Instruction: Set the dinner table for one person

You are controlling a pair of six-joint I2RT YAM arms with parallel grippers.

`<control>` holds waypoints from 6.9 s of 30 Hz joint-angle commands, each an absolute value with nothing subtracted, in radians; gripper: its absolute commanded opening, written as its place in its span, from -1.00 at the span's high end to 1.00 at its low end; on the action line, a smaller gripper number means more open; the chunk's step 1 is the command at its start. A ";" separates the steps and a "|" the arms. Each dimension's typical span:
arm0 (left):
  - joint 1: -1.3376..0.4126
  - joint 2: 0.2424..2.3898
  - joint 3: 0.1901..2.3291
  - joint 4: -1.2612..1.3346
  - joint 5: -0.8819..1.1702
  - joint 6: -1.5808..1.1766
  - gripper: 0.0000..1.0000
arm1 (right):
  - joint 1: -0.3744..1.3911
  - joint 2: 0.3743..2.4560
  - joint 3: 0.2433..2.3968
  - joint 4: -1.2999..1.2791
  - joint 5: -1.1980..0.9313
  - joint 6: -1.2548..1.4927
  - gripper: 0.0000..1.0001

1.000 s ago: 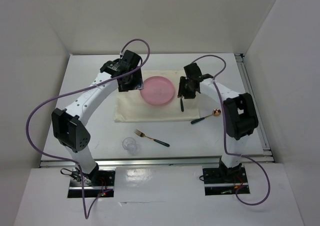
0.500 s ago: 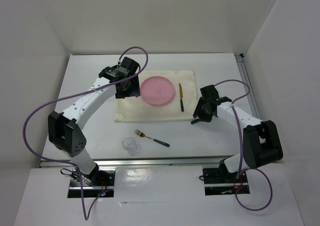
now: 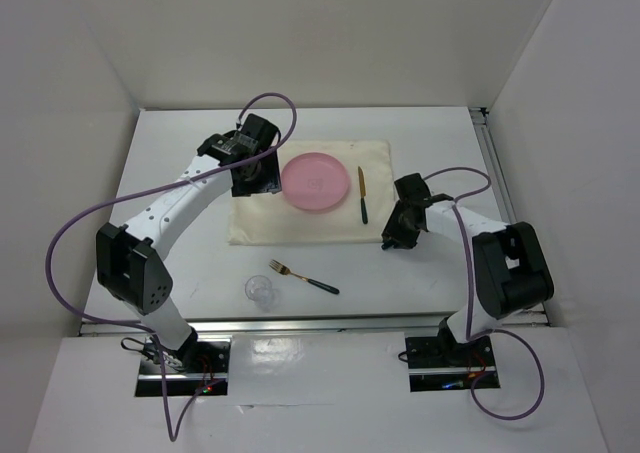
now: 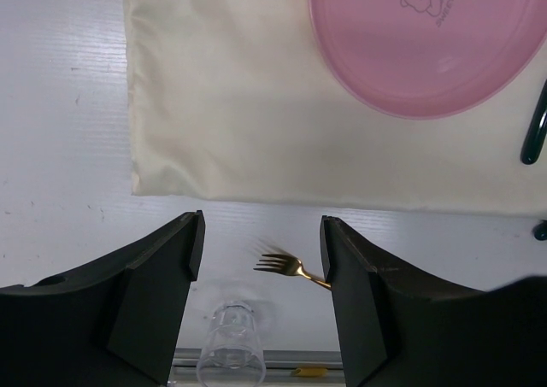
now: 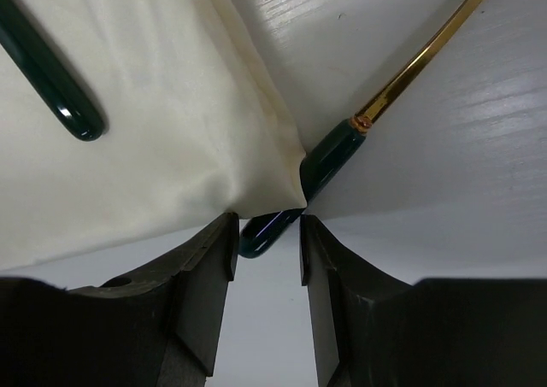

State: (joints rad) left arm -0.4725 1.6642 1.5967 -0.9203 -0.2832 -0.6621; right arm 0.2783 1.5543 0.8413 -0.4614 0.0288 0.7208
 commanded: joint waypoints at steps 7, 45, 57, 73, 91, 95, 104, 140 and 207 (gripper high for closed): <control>-0.466 1.644 1.600 -0.911 -0.282 -0.669 -0.47 | 0.281 1.474 0.796 -0.482 0.104 0.726 0.12; -0.466 1.609 1.585 -0.983 -0.374 -0.698 -0.59 | 0.380 1.871 1.345 -0.566 0.106 0.373 1.00; -0.466 1.618 1.585 -0.983 -0.365 -0.689 -0.59 | 0.380 1.821 1.315 -0.588 0.133 0.402 0.10; -0.267 1.488 1.661 -0.967 -0.298 -0.674 -0.90 | 0.796 1.543 1.230 -0.379 -0.138 0.449 -0.61; -0.049 1.433 1.631 -0.942 -0.152 -0.595 -1.00 | 1.150 1.877 1.382 -0.344 -0.112 0.319 -0.17; -0.049 1.433 1.621 -0.942 -0.143 -0.595 -1.00 | 1.150 1.878 1.382 -0.344 -0.092 0.319 0.27; -0.040 1.424 1.592 -0.920 -0.133 -0.574 -1.00 | 1.092 1.806 1.494 -0.497 0.103 0.301 1.00; -0.735 1.709 1.293 -0.725 0.071 -1.000 -0.85 | 0.250 2.416 2.215 -0.698 0.302 0.368 0.77; -0.470 1.949 1.784 -1.049 -0.376 -0.608 1.00 | 0.183 1.589 1.453 -0.529 0.065 0.414 -0.99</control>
State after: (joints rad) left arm -0.5247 1.8454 1.6970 -1.0801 -0.3408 -0.8772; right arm 0.1902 1.6989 1.5402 -0.5922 0.1196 0.3744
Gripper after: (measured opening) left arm 0.080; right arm 0.993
